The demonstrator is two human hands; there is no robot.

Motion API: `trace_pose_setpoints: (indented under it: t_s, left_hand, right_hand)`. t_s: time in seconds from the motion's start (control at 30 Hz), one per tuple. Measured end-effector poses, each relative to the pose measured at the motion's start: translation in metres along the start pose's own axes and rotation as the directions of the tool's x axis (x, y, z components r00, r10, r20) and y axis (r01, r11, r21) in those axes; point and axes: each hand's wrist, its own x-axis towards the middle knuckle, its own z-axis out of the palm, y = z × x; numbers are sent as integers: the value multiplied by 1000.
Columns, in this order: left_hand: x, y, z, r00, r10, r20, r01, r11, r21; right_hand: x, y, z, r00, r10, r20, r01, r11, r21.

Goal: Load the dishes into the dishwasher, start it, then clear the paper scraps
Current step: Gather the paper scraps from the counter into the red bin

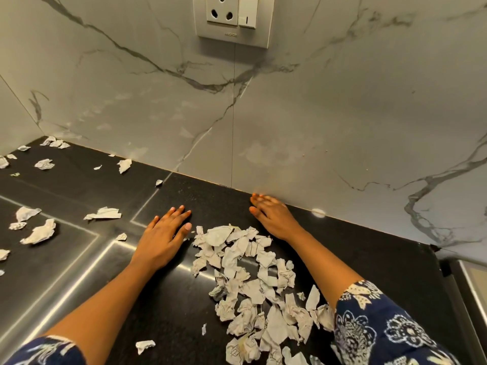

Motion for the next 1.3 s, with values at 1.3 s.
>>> trace_pose_setpoints:
  t_s: [1.3]
  left_hand:
    - [-169,-32,-92,969,-173,-178,94,919,-384]
  right_hand:
    - [-75,-125,13,980,158,-118,-151,986,65]
